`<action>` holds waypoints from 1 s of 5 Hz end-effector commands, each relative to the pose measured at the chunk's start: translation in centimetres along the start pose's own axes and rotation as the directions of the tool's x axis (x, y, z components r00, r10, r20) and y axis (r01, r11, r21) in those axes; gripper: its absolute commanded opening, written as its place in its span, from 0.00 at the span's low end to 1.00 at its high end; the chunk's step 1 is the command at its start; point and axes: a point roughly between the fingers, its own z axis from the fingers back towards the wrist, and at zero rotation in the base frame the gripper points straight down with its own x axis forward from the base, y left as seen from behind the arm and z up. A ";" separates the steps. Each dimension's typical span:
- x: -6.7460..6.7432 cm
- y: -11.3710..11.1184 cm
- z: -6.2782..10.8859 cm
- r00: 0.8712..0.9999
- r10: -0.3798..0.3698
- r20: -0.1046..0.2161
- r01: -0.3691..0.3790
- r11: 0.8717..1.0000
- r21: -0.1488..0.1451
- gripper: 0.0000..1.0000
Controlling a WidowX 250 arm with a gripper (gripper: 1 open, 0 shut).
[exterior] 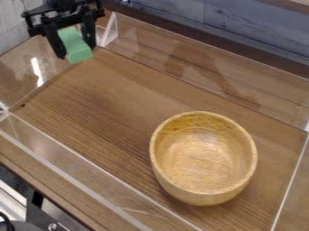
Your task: Put the green block in the brown bowl
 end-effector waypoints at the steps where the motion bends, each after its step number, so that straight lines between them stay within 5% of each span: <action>1: -2.9 -1.6 1.6 0.998 -0.040 0.041 0.041 0.999 -0.023 0.00; 2: -6.0 -3.5 0.8 0.998 -0.061 0.031 0.062 0.998 -0.015 0.00; 5: -16.1 -8.0 -5.6 1.000 -0.017 0.008 0.017 1.000 -0.001 0.00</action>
